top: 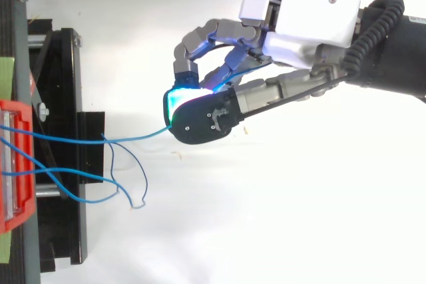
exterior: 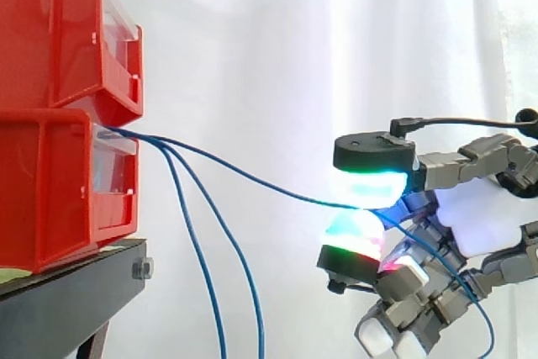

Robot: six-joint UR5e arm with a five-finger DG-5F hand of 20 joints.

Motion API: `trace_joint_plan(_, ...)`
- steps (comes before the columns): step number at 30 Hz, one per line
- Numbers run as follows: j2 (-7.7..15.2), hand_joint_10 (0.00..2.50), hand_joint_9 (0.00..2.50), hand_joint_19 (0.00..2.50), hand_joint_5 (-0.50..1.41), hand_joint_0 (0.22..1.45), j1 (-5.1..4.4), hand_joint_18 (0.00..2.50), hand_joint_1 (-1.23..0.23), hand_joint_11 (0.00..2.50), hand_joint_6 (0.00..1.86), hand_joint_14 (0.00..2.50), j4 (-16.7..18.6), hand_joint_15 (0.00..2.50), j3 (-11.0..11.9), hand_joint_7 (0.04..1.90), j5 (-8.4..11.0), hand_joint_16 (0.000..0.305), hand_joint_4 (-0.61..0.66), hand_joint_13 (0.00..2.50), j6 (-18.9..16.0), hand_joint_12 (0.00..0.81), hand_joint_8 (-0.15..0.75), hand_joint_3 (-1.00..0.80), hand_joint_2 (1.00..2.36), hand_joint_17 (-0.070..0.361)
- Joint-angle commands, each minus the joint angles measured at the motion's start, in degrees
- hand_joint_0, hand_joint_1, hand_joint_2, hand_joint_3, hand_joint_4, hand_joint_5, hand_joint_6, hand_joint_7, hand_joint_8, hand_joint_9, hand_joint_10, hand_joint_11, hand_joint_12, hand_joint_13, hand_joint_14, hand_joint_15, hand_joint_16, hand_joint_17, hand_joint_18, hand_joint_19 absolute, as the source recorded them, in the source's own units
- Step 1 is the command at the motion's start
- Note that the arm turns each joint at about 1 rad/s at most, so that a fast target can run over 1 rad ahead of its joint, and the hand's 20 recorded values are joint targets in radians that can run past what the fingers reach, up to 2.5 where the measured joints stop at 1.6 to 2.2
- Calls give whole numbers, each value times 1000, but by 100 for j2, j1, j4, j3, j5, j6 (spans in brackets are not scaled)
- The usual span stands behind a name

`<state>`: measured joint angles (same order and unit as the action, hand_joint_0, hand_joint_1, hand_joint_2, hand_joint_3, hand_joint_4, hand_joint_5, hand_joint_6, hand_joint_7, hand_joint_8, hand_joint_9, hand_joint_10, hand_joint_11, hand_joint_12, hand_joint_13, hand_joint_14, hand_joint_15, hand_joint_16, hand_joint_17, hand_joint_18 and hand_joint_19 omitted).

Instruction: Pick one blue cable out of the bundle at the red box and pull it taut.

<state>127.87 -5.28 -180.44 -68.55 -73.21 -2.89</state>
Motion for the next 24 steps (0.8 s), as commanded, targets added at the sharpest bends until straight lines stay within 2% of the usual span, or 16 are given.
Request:
trace_joint_plan(1,1,15,995,521,-128,690,0,629,-884,1188,921,20,0,545,0,1208,0,49,87,722,-1,358,340,-217,1017,110)
trace_joint_plan(9,1,15,1014,519,-126,742,0,646,-899,1189,936,22,0,547,0,1339,18,48,-1,746,-1,354,332,-118,1022,108)
trace_joint_plan(19,1,15,1014,530,-138,788,0,632,-878,1181,954,20,0,547,9,1351,26,47,-9,747,8,353,336,-161,1021,105)
trace_joint_plan(24,1,14,983,532,-153,825,0,612,-861,1181,970,21,88,552,9,1325,18,46,-65,734,52,351,328,-241,1017,104)
